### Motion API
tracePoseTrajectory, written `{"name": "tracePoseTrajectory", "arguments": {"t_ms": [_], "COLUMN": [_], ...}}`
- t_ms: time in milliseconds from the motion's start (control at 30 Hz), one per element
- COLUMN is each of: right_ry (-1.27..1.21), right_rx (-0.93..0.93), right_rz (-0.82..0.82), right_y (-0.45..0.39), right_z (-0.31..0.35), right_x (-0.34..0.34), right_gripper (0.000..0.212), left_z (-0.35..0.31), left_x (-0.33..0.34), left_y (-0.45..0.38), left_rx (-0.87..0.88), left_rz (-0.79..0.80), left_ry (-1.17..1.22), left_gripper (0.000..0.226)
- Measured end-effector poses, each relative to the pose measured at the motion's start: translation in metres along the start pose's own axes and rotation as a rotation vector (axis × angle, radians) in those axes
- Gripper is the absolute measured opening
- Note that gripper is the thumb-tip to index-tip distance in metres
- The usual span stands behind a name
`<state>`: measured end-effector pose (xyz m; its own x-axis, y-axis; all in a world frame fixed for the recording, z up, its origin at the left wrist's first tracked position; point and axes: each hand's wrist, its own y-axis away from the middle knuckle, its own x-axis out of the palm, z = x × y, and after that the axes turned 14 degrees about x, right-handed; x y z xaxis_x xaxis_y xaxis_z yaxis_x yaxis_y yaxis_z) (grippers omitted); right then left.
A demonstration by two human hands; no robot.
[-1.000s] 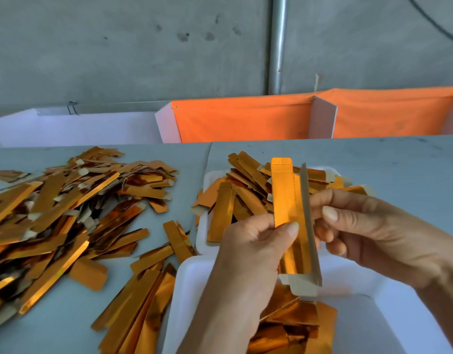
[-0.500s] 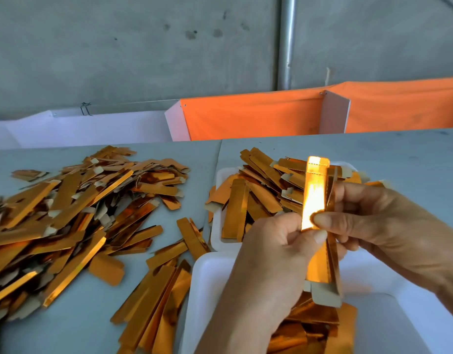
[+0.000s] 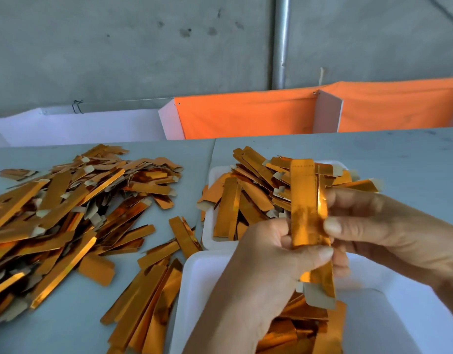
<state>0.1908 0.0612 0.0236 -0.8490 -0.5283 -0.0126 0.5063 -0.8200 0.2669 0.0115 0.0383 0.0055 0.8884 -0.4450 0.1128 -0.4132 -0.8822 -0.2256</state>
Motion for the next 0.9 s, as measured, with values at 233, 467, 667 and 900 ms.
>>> {"name": "tracePoseTrajectory", "arguments": {"t_ms": [233,467,667,900], "right_ry": [0.265,0.271,0.339,-0.042], "right_rx": [-0.088,-0.151,-0.021,-0.050], "right_rz": [-0.261,-0.422,-0.552,-0.363], "right_y": [-0.008,-0.014,-0.023,-0.007], "right_z": [-0.001,-0.008,-0.012,-0.004], "right_x": [0.013,0.031,0.026,-0.008], "right_gripper": [0.018,0.005,0.071,0.058], "left_z": [0.004,0.004,0.004,0.007], "left_x": [0.001,0.001,-0.001,-0.004], "left_y": [0.000,0.001,0.000,-0.001], "left_rx": [-0.020,-0.051,-0.119,-0.223], "left_rz": [-0.012,0.007,0.083,0.153], "left_ry": [-0.104,-0.208,-0.169,-0.236], "left_gripper": [0.016,0.014,0.016,0.015]}}
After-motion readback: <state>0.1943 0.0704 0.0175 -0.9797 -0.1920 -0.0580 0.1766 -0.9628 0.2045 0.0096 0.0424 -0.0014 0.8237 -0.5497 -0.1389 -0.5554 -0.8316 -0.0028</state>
